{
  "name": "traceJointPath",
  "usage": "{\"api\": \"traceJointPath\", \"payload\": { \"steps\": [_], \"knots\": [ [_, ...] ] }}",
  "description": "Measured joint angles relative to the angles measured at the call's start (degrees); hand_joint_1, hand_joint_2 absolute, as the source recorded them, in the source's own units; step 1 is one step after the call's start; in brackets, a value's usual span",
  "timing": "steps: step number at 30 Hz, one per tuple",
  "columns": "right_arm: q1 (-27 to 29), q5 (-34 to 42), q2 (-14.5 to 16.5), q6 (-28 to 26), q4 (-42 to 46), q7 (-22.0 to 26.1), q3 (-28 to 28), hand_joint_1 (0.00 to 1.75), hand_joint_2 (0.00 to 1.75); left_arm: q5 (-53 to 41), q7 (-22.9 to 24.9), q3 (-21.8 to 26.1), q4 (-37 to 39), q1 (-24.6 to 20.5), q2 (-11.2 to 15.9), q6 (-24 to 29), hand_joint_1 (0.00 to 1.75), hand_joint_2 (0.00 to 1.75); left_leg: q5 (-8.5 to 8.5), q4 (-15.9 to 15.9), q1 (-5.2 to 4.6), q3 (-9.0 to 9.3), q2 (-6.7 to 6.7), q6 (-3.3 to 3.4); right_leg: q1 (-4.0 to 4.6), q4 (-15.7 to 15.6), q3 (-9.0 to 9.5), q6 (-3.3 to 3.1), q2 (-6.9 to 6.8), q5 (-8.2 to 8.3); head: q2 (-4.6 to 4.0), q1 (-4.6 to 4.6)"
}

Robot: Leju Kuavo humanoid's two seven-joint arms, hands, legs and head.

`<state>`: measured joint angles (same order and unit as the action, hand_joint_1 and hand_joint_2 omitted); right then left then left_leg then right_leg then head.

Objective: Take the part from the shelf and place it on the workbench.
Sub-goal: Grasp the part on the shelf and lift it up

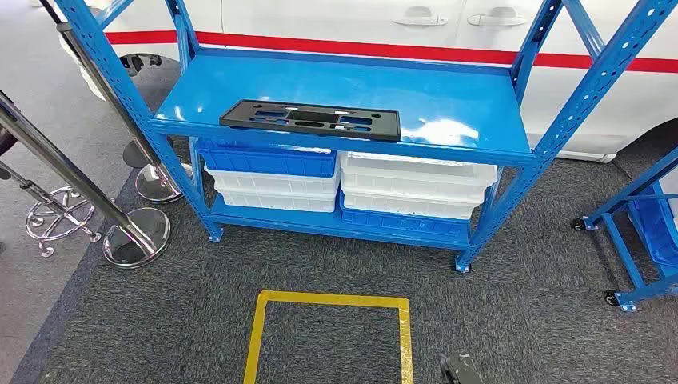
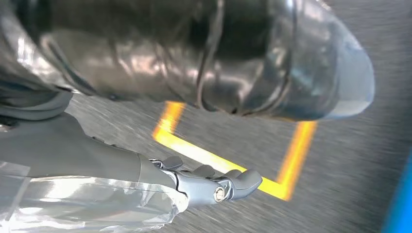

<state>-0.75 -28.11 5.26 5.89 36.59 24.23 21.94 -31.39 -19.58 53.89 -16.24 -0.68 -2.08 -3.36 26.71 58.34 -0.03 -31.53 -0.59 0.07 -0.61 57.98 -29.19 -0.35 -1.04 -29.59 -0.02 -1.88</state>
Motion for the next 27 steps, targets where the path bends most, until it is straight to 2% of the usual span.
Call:
{"api": "traceJointPath", "payload": {
  "steps": [8, 22, 24, 27],
  "knots": [
    [-0.3, 3.6, -0.7, -0.9, 12.9, 2.4, -6.3, 0.0, 0.0, -1.5, -0.6, 2.4, 0.5, -0.5, -0.1, -0.6, 0.0, 0.0, -0.03, 0.0, 0.0, 0.01, 0.0, 0.02, 0.01, 0.0, 0.01, 0.0, -0.01, 0.01, 0.0, 0.0],
    [-2.0, 9.5, -3.4, -4.1, 40.8, 7.0, -20.8, 0.0, 0.0, -4.3, -1.3, 6.9, 1.3, -1.3, -0.3, -1.2, 0.0, 0.0, -0.04, 0.0, 0.0, 0.0, 0.0, 0.02, 0.01, 0.0, 0.0, 0.0, -0.01, 0.01, 0.0, 0.0],
    [-2.6, 10.2, -4.0, -4.8, 44.7, 7.7, -23.2, 0.0, 0.0, -4.7, -1.3, 7.6, 1.4, -1.5, -0.3, -1.3, 0.0, 0.0, 0.06, 0.3, -0.11, -0.09, -0.01, 0.27, -0.12, -0.1, -0.01, 0.15, -0.03, 0.11, 0.0, 0.0],
    [-4.0, 11.1, -5.0, -6.0, 50.2, 8.5, -26.9, 0.0, 0.0, -5.2, -1.4, 8.5, 1.4, -1.7, -0.3, -1.5, 0.0, 0.0, -0.03, 0.1, -0.28, -0.18, -0.03, 1.12, -0.22, -0.5, 0.06, 0.58, -0.16, 0.35, 0.0, 0.0]
  ]
}}
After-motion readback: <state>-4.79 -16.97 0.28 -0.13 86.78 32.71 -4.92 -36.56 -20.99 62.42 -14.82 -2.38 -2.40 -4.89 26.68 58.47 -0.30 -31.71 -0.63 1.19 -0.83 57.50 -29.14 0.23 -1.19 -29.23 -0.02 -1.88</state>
